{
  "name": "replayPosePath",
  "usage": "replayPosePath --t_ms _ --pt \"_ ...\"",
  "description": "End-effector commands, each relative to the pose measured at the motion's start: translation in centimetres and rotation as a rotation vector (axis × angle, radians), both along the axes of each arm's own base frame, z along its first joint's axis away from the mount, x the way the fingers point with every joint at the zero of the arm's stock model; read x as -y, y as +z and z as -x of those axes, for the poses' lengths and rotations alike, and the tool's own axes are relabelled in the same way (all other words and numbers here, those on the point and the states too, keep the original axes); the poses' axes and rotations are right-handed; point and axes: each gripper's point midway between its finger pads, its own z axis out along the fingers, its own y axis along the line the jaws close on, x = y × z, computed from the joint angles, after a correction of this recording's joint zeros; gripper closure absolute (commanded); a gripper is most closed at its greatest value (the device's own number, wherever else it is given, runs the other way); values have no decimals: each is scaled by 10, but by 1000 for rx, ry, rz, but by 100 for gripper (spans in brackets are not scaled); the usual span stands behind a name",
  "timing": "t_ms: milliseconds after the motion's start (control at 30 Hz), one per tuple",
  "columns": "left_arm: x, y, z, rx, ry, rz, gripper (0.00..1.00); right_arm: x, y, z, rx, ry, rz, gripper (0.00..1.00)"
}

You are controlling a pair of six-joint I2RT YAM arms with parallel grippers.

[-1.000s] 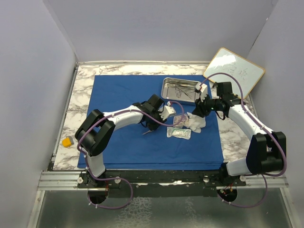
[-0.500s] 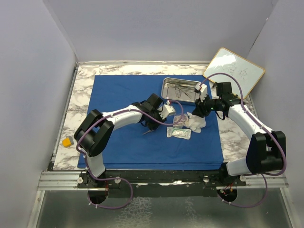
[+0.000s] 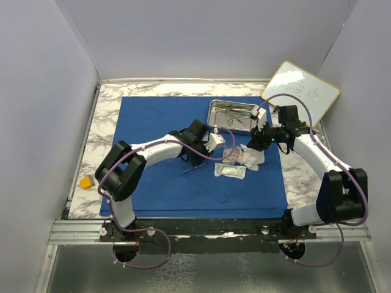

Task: Open and lay out the surgical kit
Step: Adjust the medical item in the surgical kit.

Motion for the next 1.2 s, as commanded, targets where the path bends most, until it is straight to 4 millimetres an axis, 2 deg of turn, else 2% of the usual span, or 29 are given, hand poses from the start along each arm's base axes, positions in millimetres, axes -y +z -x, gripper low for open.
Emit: replayPosePath --t_ms 0,900,1167 --pt "-1 9 -5 26 14 14 72 -3 10 -4 11 12 -19 68" --pt "-3 -16 10 -68 4 -8 75 -3 8 -5 5 9 -16 68" --pt "-2 -18 11 -85 19 -5 84 -3 6 -5 -1 10 -15 68"
